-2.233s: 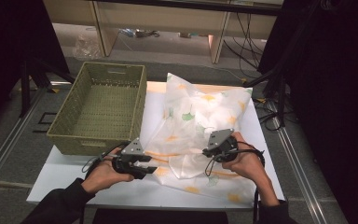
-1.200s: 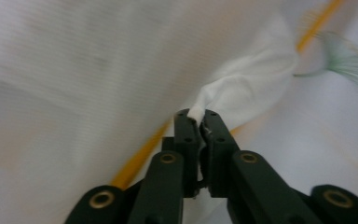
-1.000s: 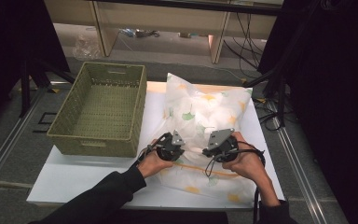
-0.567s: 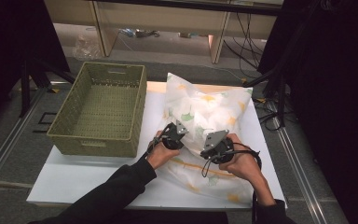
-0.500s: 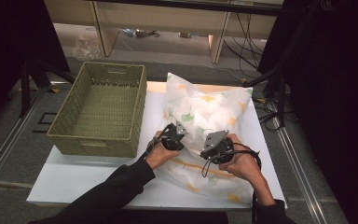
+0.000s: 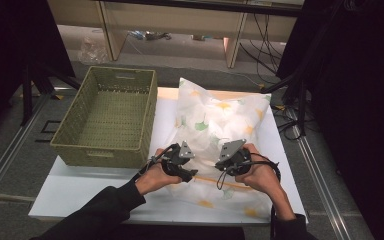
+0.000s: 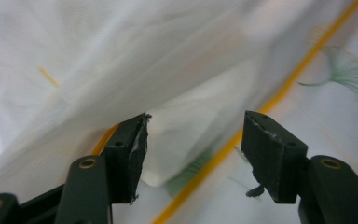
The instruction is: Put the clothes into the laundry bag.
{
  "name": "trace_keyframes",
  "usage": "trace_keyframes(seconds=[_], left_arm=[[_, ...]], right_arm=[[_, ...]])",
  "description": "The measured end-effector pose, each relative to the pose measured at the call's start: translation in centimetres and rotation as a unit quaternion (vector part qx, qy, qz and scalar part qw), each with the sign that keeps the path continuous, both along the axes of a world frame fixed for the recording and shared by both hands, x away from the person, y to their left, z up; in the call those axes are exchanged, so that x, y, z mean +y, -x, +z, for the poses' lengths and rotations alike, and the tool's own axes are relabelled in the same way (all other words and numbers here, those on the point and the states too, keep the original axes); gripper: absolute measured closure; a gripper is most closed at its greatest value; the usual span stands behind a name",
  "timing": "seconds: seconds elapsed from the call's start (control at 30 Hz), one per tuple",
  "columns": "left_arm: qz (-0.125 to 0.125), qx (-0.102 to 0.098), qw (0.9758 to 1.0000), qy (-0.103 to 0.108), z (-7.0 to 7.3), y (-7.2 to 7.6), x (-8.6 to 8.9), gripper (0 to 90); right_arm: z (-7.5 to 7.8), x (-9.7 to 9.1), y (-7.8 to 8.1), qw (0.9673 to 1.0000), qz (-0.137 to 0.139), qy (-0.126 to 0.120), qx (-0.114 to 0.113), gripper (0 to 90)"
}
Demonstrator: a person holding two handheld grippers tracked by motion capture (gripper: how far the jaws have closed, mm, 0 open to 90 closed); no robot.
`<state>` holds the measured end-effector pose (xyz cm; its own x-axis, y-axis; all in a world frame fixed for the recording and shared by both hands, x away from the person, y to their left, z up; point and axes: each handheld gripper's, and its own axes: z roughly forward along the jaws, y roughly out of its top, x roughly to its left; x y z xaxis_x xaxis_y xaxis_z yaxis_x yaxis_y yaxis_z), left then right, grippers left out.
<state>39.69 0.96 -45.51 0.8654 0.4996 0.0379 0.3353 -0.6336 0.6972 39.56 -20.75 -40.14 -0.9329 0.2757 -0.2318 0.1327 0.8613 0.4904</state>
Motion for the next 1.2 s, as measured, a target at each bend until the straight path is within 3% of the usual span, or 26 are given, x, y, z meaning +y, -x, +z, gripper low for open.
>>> trace_keyframes(seconds=[0.03,0.07,0.1,0.17,0.2,0.23,0.27,0.33,0.4,0.5,0.53,0.67,0.77,0.9,0.93,1.0,1.07,1.2], left_arm=[[-0.008,0.018,0.9998,0.003,-0.1,0.2,-0.1,46.3],[-0.025,0.030,0.9992,-0.009,-0.1,0.1,-0.1,48.9],[-0.027,0.027,0.9991,-0.018,-0.3,0.0,-0.2,50.5],[-0.015,0.038,0.9989,-0.023,-1.0,-0.5,-0.7,53.0],[-0.001,0.049,0.9988,-0.009,-1.4,-0.7,-0.9,53.4],[-0.005,0.052,0.9984,-0.024,-1.6,-1.3,-0.8,53.7],[0.004,0.053,0.9983,-0.022,-1.9,-1.7,-1.1,54.5],[0.006,0.047,0.9985,-0.029,-2.2,-2.3,-1.4,57.9],[-0.003,0.034,0.9989,-0.032,-2.5,-2.9,-1.8,71.9],[0.018,0.025,0.9995,-0.006,-2.9,-3.4,-2.8,88.3],[0.008,0.014,0.9996,-0.021,-2.8,-3.9,-2.9,88.9],[0.028,-0.009,0.9995,-0.015,-3.1,-5.0,-4.1,89.3],[0.051,-0.024,0.9984,0.006,-3.2,-5.8,-5.0,89.3],[0.062,-0.039,0.9972,0.013,-3.0,-6.4,-5.5,89.4],[0.062,-0.037,0.9973,0.015,-3.1,-6.6,-5.5,89.3],[0.055,-0.027,0.9981,0.011,-3.2,-6.5,-5.3,88.9],[0.057,-0.013,0.9981,0.020,-3.2,-5.9,-5.0,82.7],[0.019,-0.001,0.9998,0.002,-2.5,-4.0,-3.3,67.8]], right_arm=[[0.0,0.0,0.0,1.0000,0.000,0.000,0.000,88.9],[0.0,0.0,0.0,1.0000,0.000,0.000,0.001,88.8],[0.0,0.0,0.0,1.0000,0.000,0.000,0.001,88.8],[0.0,0.0,0.0,1.0000,-0.001,0.001,0.001,88.9],[0.0,0.0,0.0,1.0000,0.000,0.000,-0.001,88.8],[0.0,0.1,0.0,1.0000,0.001,0.000,0.000,88.8],[0.0,0.1,0.1,1.0000,0.000,0.001,0.000,88.8],[0.0,0.1,0.1,1.0000,0.001,0.001,0.000,88.9],[-0.1,0.1,0.1,1.0000,0.001,0.002,0.001,88.9],[-0.2,0.2,0.1,1.0000,0.005,0.006,0.005,89.0],[-0.3,0.2,0.1,0.9999,0.007,0.006,0.009,90.0],[-0.7,0.2,0.1,0.9997,-0.001,0.009,0.023,90.0],[-1.1,0.2,-0.1,0.9998,-0.012,0.012,0.015,90.0],[-1.1,0.4,-0.2,0.9998,-0.008,0.012,0.011,90.0],[-1.1,0.4,-0.1,0.9996,-0.021,0.009,0.015,90.0],[-1.2,0.3,-0.3,0.9997,-0.011,0.012,0.016,90.0],[-1.4,0.2,-0.2,0.9995,-0.017,0.009,0.026,90.0],[-1.9,0.2,-0.4,0.9994,-0.018,0.008,0.028,90.0]])
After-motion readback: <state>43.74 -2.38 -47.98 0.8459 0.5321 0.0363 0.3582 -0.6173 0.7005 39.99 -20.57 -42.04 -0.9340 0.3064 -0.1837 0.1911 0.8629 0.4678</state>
